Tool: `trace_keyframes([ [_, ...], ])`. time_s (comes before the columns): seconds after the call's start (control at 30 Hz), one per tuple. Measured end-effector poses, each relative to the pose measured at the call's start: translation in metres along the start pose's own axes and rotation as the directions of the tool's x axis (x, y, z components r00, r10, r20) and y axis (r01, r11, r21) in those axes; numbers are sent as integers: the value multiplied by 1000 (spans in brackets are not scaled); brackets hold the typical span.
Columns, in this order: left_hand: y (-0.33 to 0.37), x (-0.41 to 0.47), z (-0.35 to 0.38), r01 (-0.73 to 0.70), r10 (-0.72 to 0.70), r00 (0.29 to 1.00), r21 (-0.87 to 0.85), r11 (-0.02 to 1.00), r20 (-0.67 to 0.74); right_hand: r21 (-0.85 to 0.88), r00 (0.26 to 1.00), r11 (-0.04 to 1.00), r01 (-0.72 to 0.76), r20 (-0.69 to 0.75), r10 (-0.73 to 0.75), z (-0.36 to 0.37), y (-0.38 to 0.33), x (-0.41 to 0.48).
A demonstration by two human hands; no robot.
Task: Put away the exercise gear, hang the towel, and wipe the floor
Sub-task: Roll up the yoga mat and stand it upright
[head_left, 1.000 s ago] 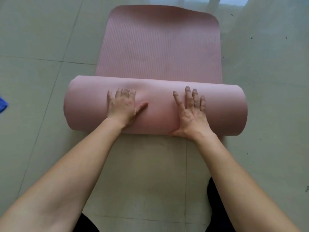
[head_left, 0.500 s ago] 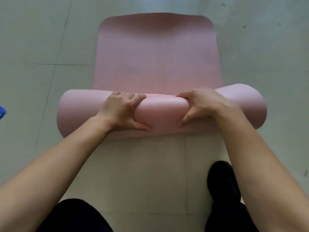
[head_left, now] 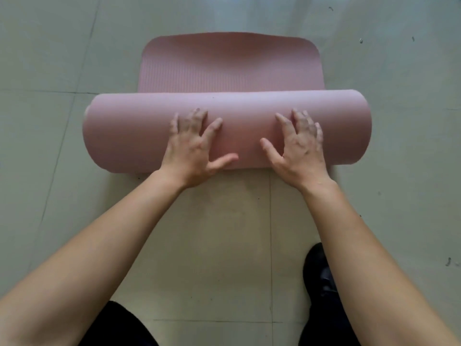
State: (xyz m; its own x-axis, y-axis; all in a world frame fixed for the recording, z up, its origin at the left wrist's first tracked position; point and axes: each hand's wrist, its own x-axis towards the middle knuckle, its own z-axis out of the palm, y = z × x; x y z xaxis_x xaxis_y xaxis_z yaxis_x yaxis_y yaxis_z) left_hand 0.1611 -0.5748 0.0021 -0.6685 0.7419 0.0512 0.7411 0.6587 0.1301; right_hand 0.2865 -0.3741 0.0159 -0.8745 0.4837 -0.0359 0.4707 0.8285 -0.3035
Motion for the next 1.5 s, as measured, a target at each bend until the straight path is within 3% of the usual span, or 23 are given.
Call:
trace_keyframes([
  [0.07,-4,-2,7,-14,-24,975,168,986,220,-66,992,996,52,119,-43,6,8,1],
  [0.1,-4,-2,11,-28,-36,966,243,970,255,-117,985,990,75,164,-55,9,12,1],
  [0.3,11,1,23,47,-120,964,292,955,238,-240,983,968,78,180,-35,21,16,-3],
  [0.5,-2,16,-29,-2,-33,930,95,996,367,-240,961,968,71,275,-3,-2,6,3],
  [0.63,-23,22,-73,67,48,791,-164,984,609,-167,891,977,136,452,-46,-40,1,15],
  [0.7,-28,17,-77,97,70,771,-226,969,633,-99,858,989,109,512,-43,-49,6,19],
  [0.77,-29,7,-68,116,8,866,-218,969,499,-42,897,999,30,441,-9,-44,15,21],
  [0.83,-23,-5,-54,156,-110,970,-207,966,215,-4,968,999,-35,247,35,-32,19,20],
  [0.9,-12,-15,-40,159,-164,986,-175,972,-18,39,998,997,-66,12,65,-18,14,17],
  [0.93,-7,-17,-34,143,-149,988,-134,981,-41,54,995,996,-68,-70,72,-12,9,15],
  [1.0,3,-20,-19,100,-105,985,44,994,135,55,988,997,-62,-135,69,-1,4,10],
  [1.1,8,-15,2,34,-130,933,277,960,336,37,995,998,-54,-88,57,16,12,-2],
  [1.23,-1,12,7,61,-139,891,190,980,432,-14,999,999,-37,10,37,28,24,-9],
  [1.37,-11,39,-23,31,-85,862,114,993,500,-37,997,998,-56,-52,54,19,20,0],
  [1.43,-19,50,-48,38,-44,811,22,999,583,-18,988,996,-84,-135,81,11,15,4],
  [1.5,-26,53,-67,130,-23,728,-104,986,686,-25,987,995,-95,-129,91,8,13,8],
])
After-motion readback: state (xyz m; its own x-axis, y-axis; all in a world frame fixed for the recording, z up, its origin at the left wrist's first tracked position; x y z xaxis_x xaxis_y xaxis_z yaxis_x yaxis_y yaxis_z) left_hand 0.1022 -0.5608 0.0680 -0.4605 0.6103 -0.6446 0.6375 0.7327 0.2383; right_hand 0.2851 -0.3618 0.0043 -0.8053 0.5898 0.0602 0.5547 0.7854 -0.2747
